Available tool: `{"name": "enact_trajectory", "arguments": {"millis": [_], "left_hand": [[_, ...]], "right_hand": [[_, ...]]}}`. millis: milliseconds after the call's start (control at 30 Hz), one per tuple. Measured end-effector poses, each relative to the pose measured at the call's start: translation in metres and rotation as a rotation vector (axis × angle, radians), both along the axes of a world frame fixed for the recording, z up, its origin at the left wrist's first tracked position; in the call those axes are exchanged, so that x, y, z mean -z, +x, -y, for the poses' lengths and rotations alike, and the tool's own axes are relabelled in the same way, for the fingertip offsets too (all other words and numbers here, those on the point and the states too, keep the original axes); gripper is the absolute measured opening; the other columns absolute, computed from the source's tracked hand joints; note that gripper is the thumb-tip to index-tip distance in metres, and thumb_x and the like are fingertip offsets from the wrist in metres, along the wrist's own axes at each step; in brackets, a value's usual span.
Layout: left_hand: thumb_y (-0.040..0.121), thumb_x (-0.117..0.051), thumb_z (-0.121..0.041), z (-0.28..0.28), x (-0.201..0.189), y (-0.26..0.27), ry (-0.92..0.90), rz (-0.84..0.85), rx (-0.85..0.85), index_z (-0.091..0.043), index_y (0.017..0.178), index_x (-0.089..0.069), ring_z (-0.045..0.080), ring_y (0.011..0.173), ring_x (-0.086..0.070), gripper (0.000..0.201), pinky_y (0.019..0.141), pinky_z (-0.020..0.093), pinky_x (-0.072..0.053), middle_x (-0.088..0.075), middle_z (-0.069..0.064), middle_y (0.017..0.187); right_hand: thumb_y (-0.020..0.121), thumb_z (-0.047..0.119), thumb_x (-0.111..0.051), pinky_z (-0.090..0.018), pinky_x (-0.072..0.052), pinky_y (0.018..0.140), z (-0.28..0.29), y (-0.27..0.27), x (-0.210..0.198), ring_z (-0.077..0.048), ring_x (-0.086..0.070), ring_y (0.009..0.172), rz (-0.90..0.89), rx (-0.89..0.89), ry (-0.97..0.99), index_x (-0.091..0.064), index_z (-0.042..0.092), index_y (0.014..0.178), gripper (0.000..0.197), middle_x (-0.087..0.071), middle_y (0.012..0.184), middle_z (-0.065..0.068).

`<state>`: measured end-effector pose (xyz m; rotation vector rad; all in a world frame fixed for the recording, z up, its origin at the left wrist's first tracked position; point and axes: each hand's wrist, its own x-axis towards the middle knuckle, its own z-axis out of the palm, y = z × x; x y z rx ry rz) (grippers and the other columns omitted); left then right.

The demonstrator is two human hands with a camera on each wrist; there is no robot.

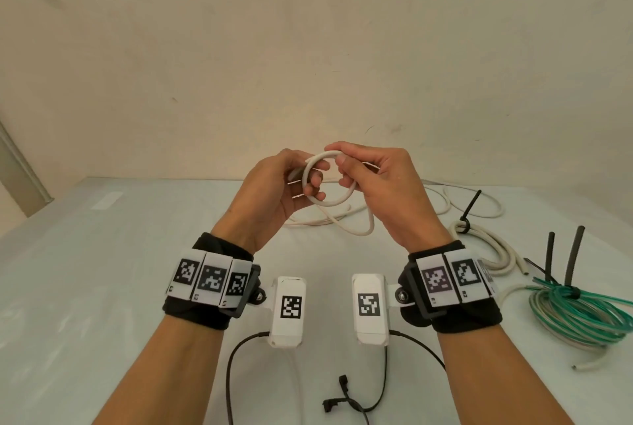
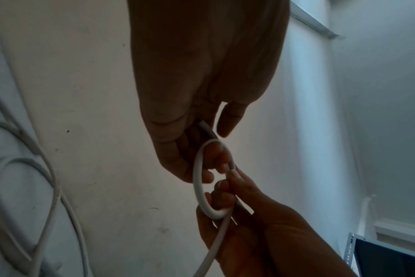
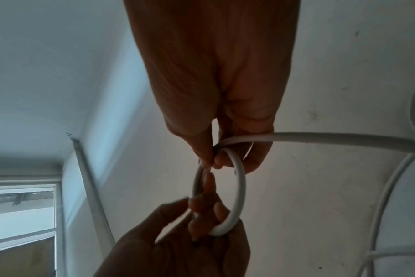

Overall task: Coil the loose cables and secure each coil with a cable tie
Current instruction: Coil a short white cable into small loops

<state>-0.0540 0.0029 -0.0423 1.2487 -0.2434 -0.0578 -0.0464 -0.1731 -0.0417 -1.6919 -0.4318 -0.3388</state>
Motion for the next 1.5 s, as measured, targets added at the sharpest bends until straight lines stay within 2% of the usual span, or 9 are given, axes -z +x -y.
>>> {"name": "enact_trajectory", "arguments": {"millis": [233, 433, 700, 867, 1100, 1200, 1267, 1367, 1500], "left_hand": [[0.11, -0.046, -0.028, 0.005, 0.003, 0.001, 0.109, 0.132, 0.012, -0.007, 0.091, -0.061, 0.012, 0.065, -0.043, 0.033, 0.08, 0.032, -0.053, -0.044, -0.001, 0.071], [0.111, -0.043, -0.035, 0.014, 0.003, -0.004, 0.242, 0.209, -0.072, -0.004, 0.095, -0.061, 0.017, 0.077, -0.053, 0.039, 0.088, 0.039, -0.06, -0.054, 0.007, 0.081], [0.11, -0.044, -0.041, 0.008, 0.007, -0.001, 0.428, 0.233, -0.105, -0.007, 0.087, -0.059, 0.014, 0.079, -0.054, 0.044, 0.08, 0.036, -0.061, -0.056, -0.002, 0.08], [0.109, -0.045, -0.042, 0.013, 0.007, -0.002, 0.402, 0.22, -0.089, -0.008, 0.089, -0.058, 0.017, 0.077, -0.05, 0.041, 0.071, 0.032, -0.059, -0.051, 0.005, 0.083], [0.103, -0.041, -0.064, 0.01, 0.004, -0.001, 0.31, -0.097, -0.124, -0.012, 0.097, -0.07, 0.018, 0.067, -0.058, 0.06, 0.056, 0.032, -0.056, -0.06, 0.006, 0.08], [0.088, -0.029, -0.089, 0.003, 0.002, -0.003, 0.349, -0.317, 0.067, -0.006, 0.089, -0.068, 0.021, 0.052, -0.058, 0.092, 0.047, 0.027, -0.049, -0.065, 0.011, 0.073], [0.083, -0.019, -0.094, 0.004, 0.005, -0.006, 0.446, -0.384, 0.22, 0.006, 0.094, -0.071, 0.028, 0.061, -0.071, 0.113, 0.052, 0.03, -0.056, -0.075, 0.02, 0.083], [0.093, -0.023, -0.083, 0.013, 0.014, -0.003, 0.333, -0.446, 0.276, 0.014, 0.119, -0.063, 0.038, 0.096, -0.076, 0.108, 0.073, 0.038, -0.065, -0.074, 0.031, 0.105], [0.105, -0.057, -0.031, 0.016, 0.023, 0.003, -0.129, -0.509, 0.133, 0.019, 0.126, -0.052, 0.045, 0.102, -0.073, 0.053, 0.08, 0.04, -0.065, -0.067, 0.039, 0.116]], "right_hand": [[0.105, 0.01, -0.056, -0.029, -0.043, 0.076, -0.003, 0.005, 0.004, -0.012, -0.044, 0.071, -0.09, -0.192, 0.193, -0.076, 0.006, 0.117, 0.024, -0.053, 0.08, -0.005], [0.109, 0.013, -0.048, -0.025, -0.037, 0.067, -0.005, 0.004, 0.001, -0.01, -0.037, 0.066, -0.173, -0.257, 0.306, -0.073, -0.001, 0.12, 0.031, -0.048, 0.07, 0.007], [0.11, 0.033, -0.048, -0.03, -0.046, 0.073, -0.004, 0.0, 0.0, -0.009, -0.048, 0.068, -0.143, 0.004, -0.111, -0.075, 0.011, 0.101, 0.036, -0.054, 0.077, 0.004], [0.11, 0.035, -0.048, -0.029, -0.045, 0.069, -0.002, 0.003, 0.001, -0.008, -0.048, 0.063, -0.19, -0.039, -0.058, -0.067, 0.01, 0.089, 0.038, -0.056, 0.077, 0.006], [0.11, 0.033, -0.046, -0.03, -0.038, 0.067, 0.003, 0.008, 0.003, -0.008, -0.039, 0.06, -0.167, -0.034, 0.028, -0.058, 0.012, 0.085, 0.035, -0.044, 0.073, 0.003], [0.11, 0.032, -0.046, -0.029, -0.038, 0.067, 0.002, 0.012, 0.005, -0.008, -0.039, 0.06, -0.16, 0.007, 0.113, -0.06, 0.01, 0.088, 0.034, -0.046, 0.075, 0.002], [0.111, 0.03, -0.046, -0.028, -0.038, 0.066, 0.0, 0.012, 0.005, -0.007, -0.04, 0.059, -0.161, 0.008, 0.216, -0.061, 0.008, 0.091, 0.033, -0.049, 0.077, 0.002], [0.111, 0.027, -0.046, -0.026, -0.037, 0.063, -0.003, 0.01, 0.002, -0.005, -0.038, 0.054, -0.178, -0.021, 0.339, -0.06, 0.01, 0.086, 0.033, -0.048, 0.071, 0.006], [0.111, 0.024, -0.045, -0.025, -0.036, 0.06, -0.004, 0.008, -0.002, -0.006, -0.034, 0.053, -0.25, -0.079, 0.488, -0.058, 0.011, 0.085, 0.032, -0.046, 0.065, 0.008]]}}
